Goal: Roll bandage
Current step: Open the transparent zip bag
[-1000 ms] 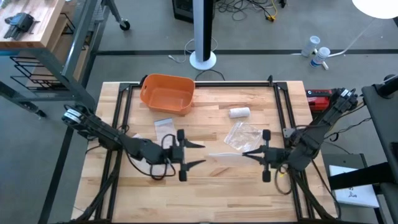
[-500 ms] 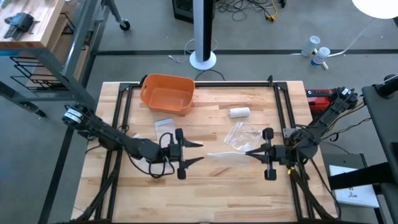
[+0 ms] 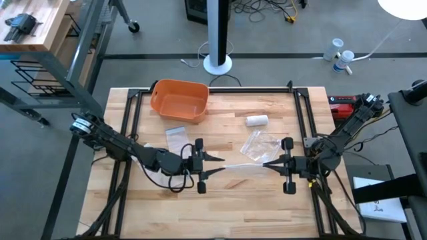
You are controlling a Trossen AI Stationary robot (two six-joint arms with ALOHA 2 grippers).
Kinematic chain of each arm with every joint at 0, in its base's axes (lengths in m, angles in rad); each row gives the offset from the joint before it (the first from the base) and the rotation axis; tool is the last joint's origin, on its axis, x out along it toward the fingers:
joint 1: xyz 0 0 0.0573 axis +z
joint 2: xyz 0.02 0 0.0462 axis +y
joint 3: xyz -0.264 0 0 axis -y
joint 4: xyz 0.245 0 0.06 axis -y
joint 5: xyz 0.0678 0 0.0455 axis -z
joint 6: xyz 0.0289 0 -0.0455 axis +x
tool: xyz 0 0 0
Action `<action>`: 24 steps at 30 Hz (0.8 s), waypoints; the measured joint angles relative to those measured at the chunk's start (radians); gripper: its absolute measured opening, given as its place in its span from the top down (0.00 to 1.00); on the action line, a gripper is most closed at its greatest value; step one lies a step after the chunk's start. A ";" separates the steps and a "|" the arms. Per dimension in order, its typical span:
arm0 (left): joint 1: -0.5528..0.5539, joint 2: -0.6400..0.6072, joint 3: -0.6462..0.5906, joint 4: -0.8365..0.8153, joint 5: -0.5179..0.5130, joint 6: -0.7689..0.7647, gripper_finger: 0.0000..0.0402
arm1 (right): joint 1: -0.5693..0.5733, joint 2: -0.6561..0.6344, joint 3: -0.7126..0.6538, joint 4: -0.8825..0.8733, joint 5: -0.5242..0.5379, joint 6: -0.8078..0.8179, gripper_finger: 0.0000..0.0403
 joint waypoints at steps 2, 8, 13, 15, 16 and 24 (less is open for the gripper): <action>0.000 0.000 0.000 -0.003 0.000 0.003 0.79 | 0.000 -0.002 0.000 0.001 0.000 0.000 1.00; 0.000 0.000 0.001 -0.015 0.000 0.013 0.98 | 0.000 0.005 0.000 0.000 0.000 0.000 1.00; 0.000 0.001 0.060 -0.149 0.001 -0.002 1.00 | -0.019 0.034 0.001 0.004 0.008 0.000 1.00; 0.000 0.011 0.082 -0.178 0.002 -0.005 1.00 | -0.029 0.044 0.001 0.005 0.008 0.000 1.00; 0.000 0.014 0.093 -0.190 0.003 -0.006 1.00 | -0.036 0.052 0.004 0.008 0.009 0.000 1.00; 0.004 0.088 0.246 -0.395 -0.130 -0.131 1.00 | -0.055 0.109 0.035 0.025 0.008 0.016 1.00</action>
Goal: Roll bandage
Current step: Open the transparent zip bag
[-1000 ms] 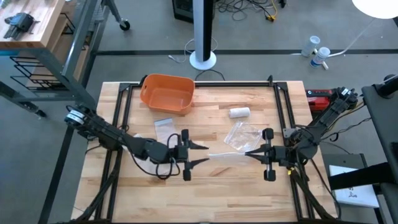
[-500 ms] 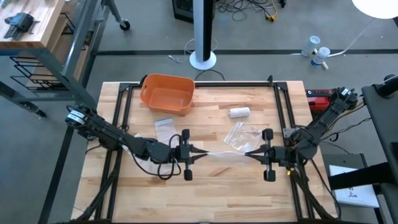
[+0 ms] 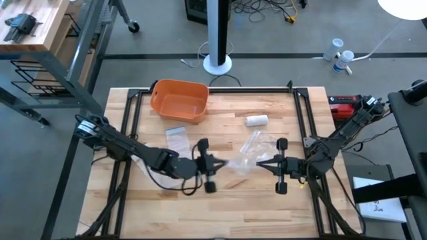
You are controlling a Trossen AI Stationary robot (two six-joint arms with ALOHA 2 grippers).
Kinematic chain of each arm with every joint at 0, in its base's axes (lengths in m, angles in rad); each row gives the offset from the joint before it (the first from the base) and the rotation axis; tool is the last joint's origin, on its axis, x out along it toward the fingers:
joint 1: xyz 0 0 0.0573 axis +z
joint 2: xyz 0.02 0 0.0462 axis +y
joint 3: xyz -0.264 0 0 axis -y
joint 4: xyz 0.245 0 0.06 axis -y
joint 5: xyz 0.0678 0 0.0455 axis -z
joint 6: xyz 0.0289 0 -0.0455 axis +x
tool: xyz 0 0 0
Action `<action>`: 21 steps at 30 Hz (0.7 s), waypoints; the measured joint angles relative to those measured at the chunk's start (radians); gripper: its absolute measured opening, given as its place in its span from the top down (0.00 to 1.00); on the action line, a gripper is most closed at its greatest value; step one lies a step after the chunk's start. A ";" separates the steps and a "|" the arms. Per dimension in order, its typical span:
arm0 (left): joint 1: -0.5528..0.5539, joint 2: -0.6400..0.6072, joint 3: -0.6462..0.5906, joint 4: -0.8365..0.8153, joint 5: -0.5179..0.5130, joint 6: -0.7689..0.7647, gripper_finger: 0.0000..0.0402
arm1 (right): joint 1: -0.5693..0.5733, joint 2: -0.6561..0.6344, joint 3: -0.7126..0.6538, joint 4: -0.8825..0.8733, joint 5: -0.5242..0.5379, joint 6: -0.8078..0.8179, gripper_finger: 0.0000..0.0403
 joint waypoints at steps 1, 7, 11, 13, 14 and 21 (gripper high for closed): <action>0.002 0.013 0.023 -0.001 -0.046 -0.013 1.00 | 0.000 0.011 0.001 -0.004 -0.003 0.012 1.00; 0.004 0.084 0.133 -0.043 -0.070 -0.027 1.00 | 0.000 0.038 0.021 -0.030 0.109 0.041 1.00; 0.005 0.093 0.181 -0.106 -0.112 -0.119 1.00 | 0.000 0.035 0.023 -0.102 0.325 0.111 1.00; 0.006 0.091 0.193 -0.164 -0.222 -0.178 1.00 | -0.001 0.033 0.023 -0.112 0.302 0.143 1.00; 0.006 0.091 0.194 -0.176 -0.260 -0.186 1.00 | -0.002 0.033 0.023 -0.110 0.225 0.138 1.00; 0.015 0.092 0.155 -0.129 0.191 -0.058 1.00 | -0.018 0.030 0.047 -0.112 0.171 0.099 1.00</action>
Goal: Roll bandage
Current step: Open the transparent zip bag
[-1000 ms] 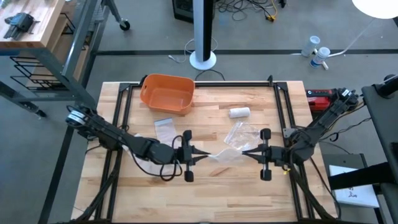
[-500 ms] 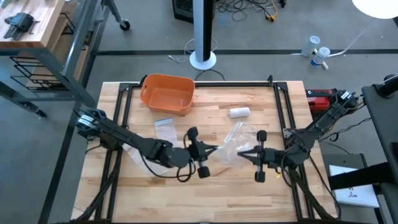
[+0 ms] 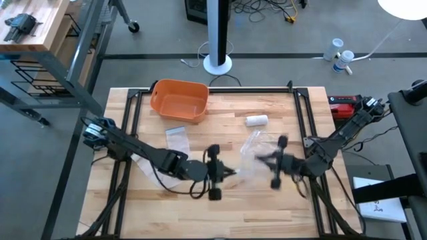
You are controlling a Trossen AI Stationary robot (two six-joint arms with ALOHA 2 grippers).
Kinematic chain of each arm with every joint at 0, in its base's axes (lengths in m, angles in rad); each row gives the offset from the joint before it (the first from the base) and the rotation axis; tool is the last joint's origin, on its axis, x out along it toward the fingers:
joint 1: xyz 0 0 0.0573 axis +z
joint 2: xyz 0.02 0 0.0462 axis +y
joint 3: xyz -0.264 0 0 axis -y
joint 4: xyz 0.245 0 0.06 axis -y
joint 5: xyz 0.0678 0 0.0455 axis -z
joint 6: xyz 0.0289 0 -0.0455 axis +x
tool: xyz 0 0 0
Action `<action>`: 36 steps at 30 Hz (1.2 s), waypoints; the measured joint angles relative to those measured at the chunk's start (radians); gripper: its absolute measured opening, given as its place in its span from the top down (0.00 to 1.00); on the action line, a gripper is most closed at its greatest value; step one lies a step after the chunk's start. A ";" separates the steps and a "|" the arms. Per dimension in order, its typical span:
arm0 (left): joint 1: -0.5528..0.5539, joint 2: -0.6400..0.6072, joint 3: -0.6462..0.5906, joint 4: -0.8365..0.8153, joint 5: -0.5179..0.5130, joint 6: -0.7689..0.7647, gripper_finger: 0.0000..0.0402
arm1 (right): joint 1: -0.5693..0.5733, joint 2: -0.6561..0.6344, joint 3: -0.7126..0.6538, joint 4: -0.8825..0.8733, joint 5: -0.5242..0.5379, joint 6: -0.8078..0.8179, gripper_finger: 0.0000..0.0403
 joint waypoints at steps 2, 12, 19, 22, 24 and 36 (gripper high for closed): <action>-0.002 -0.001 -0.003 0.004 -0.131 -0.016 1.00 | -0.002 0.000 -0.001 -0.022 0.082 0.036 1.00; 0.007 -0.003 -0.016 0.040 -0.083 0.010 1.00 | -0.002 -0.007 -0.002 -0.109 0.055 0.104 1.00; 0.034 -0.004 -0.047 0.047 -0.115 -0.075 1.00 | 0.002 -0.006 0.010 -0.140 -0.001 0.058 1.00; 0.022 0.009 -0.050 0.118 -0.074 -0.003 1.00 | 0.003 -0.018 0.010 -0.204 0.099 0.135 1.00; 0.018 0.010 -0.052 0.106 -0.234 -0.020 1.00 | 0.005 -0.018 0.010 -0.199 -0.114 0.085 1.00; 0.034 0.061 -0.037 0.130 -0.290 -0.005 1.00 | 0.002 -0.035 0.011 -0.251 -0.275 0.063 1.00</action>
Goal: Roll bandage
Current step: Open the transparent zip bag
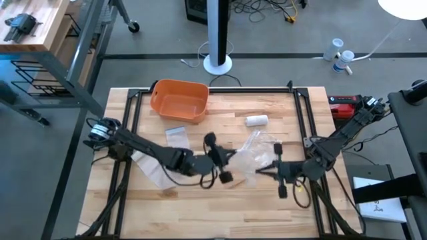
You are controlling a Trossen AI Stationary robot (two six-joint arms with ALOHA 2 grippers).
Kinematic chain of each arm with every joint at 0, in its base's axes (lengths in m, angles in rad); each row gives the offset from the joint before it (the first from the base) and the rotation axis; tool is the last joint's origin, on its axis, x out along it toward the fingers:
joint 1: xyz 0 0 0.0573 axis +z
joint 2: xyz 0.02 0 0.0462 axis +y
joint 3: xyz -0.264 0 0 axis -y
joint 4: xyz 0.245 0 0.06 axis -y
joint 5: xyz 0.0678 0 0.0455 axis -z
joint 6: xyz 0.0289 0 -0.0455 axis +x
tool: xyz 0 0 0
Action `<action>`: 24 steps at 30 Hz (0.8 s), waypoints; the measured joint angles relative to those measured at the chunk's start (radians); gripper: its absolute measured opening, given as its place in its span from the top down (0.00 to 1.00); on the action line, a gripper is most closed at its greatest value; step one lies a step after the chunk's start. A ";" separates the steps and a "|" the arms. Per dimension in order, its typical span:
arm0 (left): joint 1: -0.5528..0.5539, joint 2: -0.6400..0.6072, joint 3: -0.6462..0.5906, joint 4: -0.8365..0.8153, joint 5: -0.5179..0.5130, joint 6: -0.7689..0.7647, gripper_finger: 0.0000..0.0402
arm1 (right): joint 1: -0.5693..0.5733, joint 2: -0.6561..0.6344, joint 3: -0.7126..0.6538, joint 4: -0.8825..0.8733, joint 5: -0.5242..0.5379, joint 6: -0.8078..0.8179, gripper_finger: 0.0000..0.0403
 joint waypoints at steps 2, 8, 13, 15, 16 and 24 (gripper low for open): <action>-0.003 0.001 0.000 0.042 0.152 0.045 1.00 | -0.003 -0.001 0.002 -0.018 0.208 0.047 1.00; -0.017 -0.004 0.001 0.031 -0.017 0.072 1.00 | -0.001 -0.004 0.002 -0.060 -0.007 0.017 1.00; -0.034 0.006 0.004 0.036 0.174 0.184 1.00 | -0.005 -0.006 0.003 -0.104 0.337 0.094 1.00; -0.032 0.006 -0.003 0.033 0.051 0.132 1.00 | -0.002 -0.007 0.003 -0.107 0.207 0.059 1.00; -0.023 0.006 -0.004 0.036 0.047 0.114 1.00 | 0.000 -0.007 0.003 -0.105 0.124 0.028 1.00; -0.020 0.006 -0.006 0.011 -0.015 0.147 1.00 | 0.001 -0.007 0.004 -0.085 0.070 -0.011 1.00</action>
